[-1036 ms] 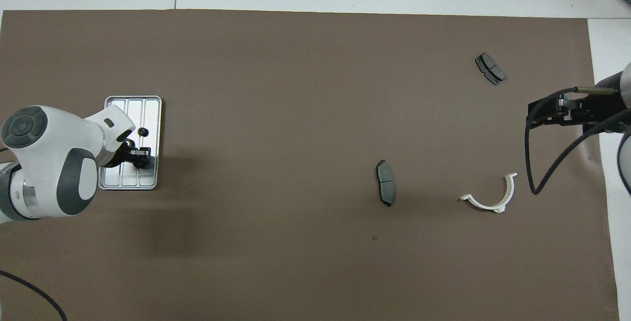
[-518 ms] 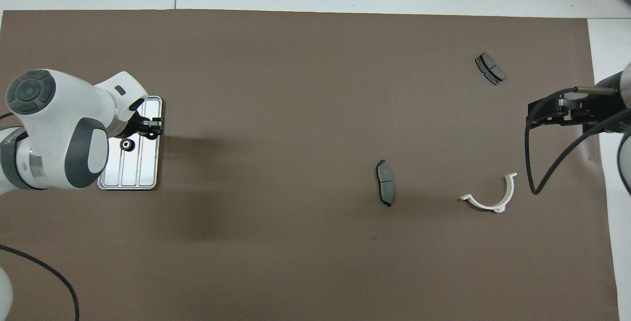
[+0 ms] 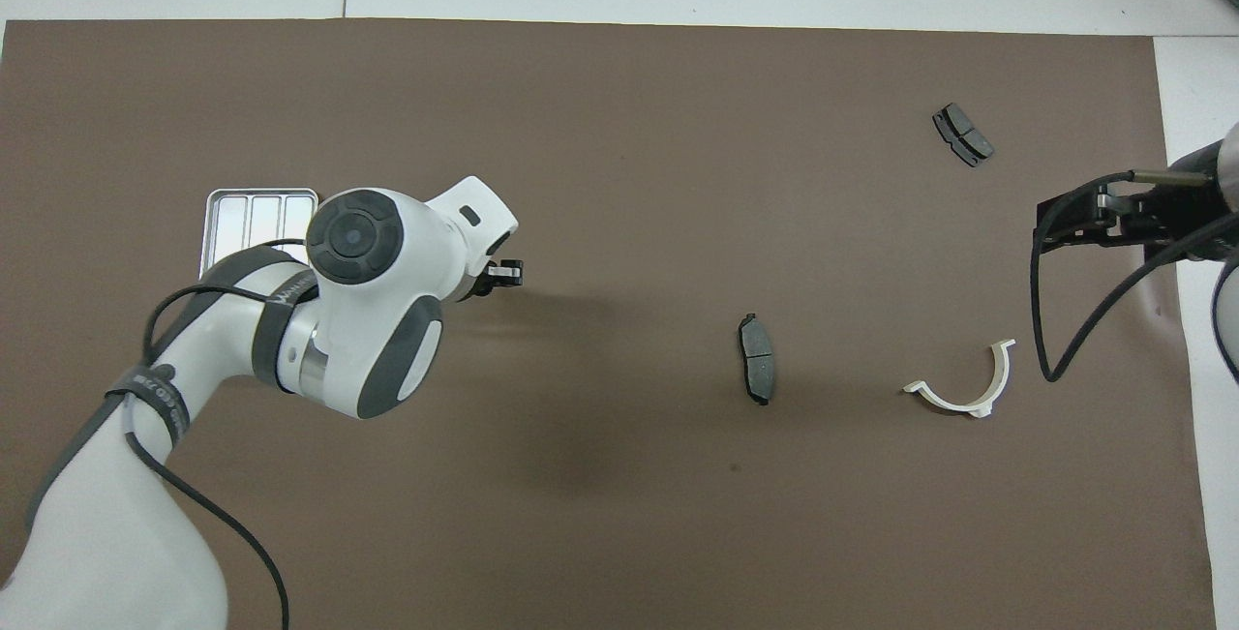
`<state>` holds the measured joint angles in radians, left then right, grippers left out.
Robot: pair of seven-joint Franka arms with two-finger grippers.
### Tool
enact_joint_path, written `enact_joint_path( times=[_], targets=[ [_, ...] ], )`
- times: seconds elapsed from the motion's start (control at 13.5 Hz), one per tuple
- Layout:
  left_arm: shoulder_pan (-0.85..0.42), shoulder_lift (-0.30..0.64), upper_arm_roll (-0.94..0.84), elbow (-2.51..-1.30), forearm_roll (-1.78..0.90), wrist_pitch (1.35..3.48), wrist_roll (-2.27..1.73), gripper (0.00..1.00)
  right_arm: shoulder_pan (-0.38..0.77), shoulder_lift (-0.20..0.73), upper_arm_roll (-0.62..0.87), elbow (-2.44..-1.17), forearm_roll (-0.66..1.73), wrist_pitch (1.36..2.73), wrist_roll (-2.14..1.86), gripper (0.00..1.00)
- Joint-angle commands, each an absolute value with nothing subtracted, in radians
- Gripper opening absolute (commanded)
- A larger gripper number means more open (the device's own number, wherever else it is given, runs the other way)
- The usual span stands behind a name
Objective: Place bearing gear from tray to pile
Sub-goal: 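Carry the gear with the left gripper to mid-table and release it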
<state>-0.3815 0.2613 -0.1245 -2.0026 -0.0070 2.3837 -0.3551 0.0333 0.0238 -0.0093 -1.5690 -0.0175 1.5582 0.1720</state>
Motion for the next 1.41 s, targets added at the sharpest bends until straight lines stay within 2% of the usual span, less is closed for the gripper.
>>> enact_joint_path(
  times=[0.0, 0.07, 0.15, 0.22, 0.37, 0.44, 0.81, 1.11, 1.33],
  targets=[
    [-0.466, 0.313, -0.103, -1.985, -0.015, 2.456, -0.365, 0.18, 0.023, 0.002, -0.008, -1.595, 0.002, 1.572, 0.160, 1.00],
    [-0.489, 0.334, -0.101, -1.983, -0.014, 2.480, -0.365, 0.19, 0.021, 0.003, -0.009, -1.595, 0.002, 1.575, 0.158, 1.00],
    [-0.503, 0.348, -0.101, -1.986, -0.012, 2.502, -0.365, 0.24, 0.021, 0.003, -0.009, -1.594, 0.002, 1.580, 0.156, 1.00],
    [-0.512, 0.354, -0.101, -1.990, -0.012, 2.510, -0.365, 0.35, 0.018, 0.003, -0.011, -1.594, 0.002, 1.578, 0.156, 1.00],
    [-0.514, 0.356, -0.101, -1.987, -0.006, 2.510, -0.362, 0.91, 0.008, 0.003, -0.012, -1.595, 0.002, 1.580, 0.156, 1.00],
    [-0.512, 0.356, -0.101, -1.982, -0.003, 2.507, -0.351, 1.00, 0.008, 0.003, -0.012, -1.595, 0.002, 1.580, 0.158, 1.00],
    [-0.445, 0.356, -0.095, -1.901, -0.003, 2.426, -0.348, 1.00, 0.028, 0.006, 0.002, -1.591, 0.000, 1.588, 0.169, 1.00],
    [-0.261, 0.331, -0.097, -1.861, -0.002, 2.326, -0.299, 1.00, 0.103, 0.008, 0.003, -1.606, 0.002, 1.650, 0.201, 1.00],
    [-0.108, 0.328, -0.103, -1.868, -0.005, 2.327, -0.236, 1.00, 0.204, 0.046, 0.003, -1.624, 0.002, 1.733, 0.286, 1.00]
  ],
)
